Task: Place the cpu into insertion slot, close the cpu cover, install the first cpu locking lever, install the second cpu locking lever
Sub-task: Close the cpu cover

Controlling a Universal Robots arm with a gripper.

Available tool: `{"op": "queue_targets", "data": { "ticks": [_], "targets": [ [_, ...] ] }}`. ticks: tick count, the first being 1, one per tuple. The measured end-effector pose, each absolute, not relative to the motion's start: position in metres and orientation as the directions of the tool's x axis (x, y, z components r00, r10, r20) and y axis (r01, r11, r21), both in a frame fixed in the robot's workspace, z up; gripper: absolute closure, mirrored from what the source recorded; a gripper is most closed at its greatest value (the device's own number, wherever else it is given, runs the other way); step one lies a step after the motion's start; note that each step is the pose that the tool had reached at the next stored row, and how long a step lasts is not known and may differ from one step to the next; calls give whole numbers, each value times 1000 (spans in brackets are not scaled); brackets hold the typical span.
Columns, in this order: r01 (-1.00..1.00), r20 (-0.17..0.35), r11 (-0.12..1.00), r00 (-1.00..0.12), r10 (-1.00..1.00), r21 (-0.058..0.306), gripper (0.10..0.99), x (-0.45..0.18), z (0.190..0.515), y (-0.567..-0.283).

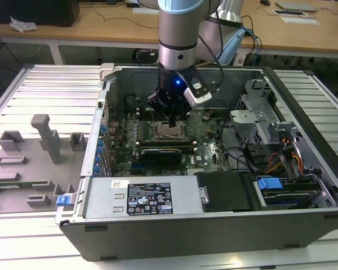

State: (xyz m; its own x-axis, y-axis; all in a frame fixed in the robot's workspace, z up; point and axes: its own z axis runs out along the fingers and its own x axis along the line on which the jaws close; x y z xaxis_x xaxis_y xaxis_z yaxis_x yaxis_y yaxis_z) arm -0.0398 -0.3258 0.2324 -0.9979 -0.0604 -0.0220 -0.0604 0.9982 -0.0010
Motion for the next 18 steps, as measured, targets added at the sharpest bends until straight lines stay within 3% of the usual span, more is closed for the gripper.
{"op": "queue_targets", "data": {
  "ticks": [18],
  "targets": [
    [-71, -22, 997, -997, -71, -1, 980, -65, 222, -326]
  ]
}}
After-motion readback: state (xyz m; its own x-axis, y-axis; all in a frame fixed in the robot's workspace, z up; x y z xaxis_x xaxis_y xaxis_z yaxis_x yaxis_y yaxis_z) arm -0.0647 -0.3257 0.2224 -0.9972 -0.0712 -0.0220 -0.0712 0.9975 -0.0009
